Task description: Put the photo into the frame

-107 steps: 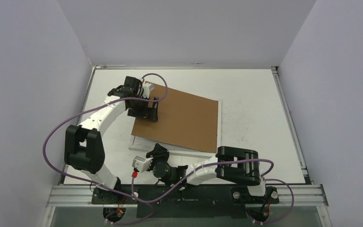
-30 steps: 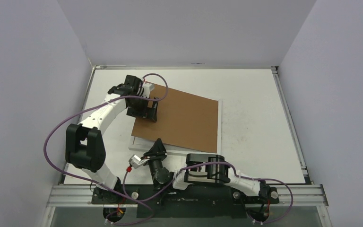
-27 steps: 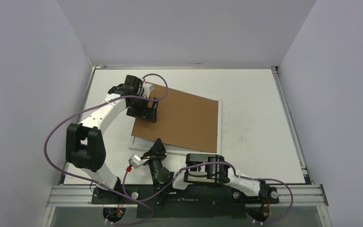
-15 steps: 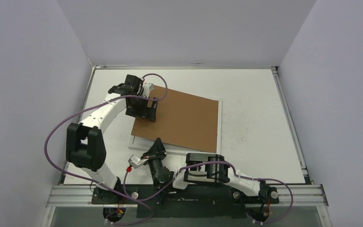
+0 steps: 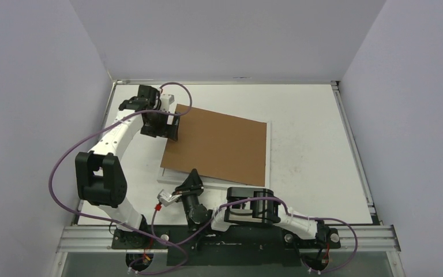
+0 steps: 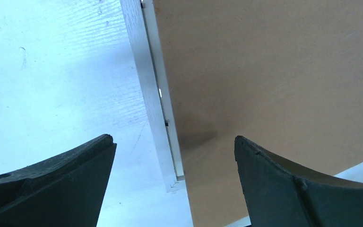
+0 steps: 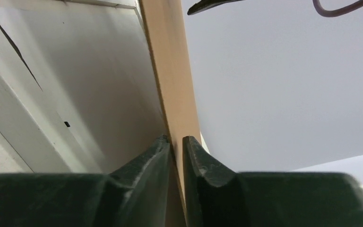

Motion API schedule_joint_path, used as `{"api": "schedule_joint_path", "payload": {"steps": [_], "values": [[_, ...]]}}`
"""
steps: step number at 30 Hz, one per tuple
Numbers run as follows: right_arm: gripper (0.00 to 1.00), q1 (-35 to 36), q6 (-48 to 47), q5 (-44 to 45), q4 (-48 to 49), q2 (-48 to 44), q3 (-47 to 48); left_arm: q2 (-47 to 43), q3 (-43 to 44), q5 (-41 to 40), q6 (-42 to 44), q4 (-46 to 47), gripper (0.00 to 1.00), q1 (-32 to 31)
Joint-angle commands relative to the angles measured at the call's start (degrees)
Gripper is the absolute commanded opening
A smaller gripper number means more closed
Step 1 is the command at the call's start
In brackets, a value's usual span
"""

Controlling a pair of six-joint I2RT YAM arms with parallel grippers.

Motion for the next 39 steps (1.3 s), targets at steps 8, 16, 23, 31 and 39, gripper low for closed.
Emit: {"api": "schedule_joint_path", "payload": {"steps": [8, 16, 23, 31, 39], "values": [[0.64, 1.0, 2.2, 4.9, 15.2, -0.5, -0.7, -0.1, -0.5, 3.1, 0.6, 1.9, 0.96, -0.1], [0.69, 2.6, 7.4, 8.5, 13.6, -3.2, -2.3, 1.1, 2.5, 3.6, 0.9, 1.3, 0.96, 0.0], [0.81, 4.6, 15.6, 12.8, 6.0, -5.5, -2.6, 2.0, 6.3, 3.3, 1.7, -0.2, 0.96, 1.1], [0.8, 2.8, 42.1, 9.5, -26.2, -12.9, -0.3, 1.1, 5.6, 4.5, 1.8, -0.5, 0.96, 1.9], [0.84, 0.3, 56.3, -1.7, -51.0, -22.9, -0.4, -0.2, 4.2, 6.7, 1.8, -0.9, 0.96, 4.0]]}}
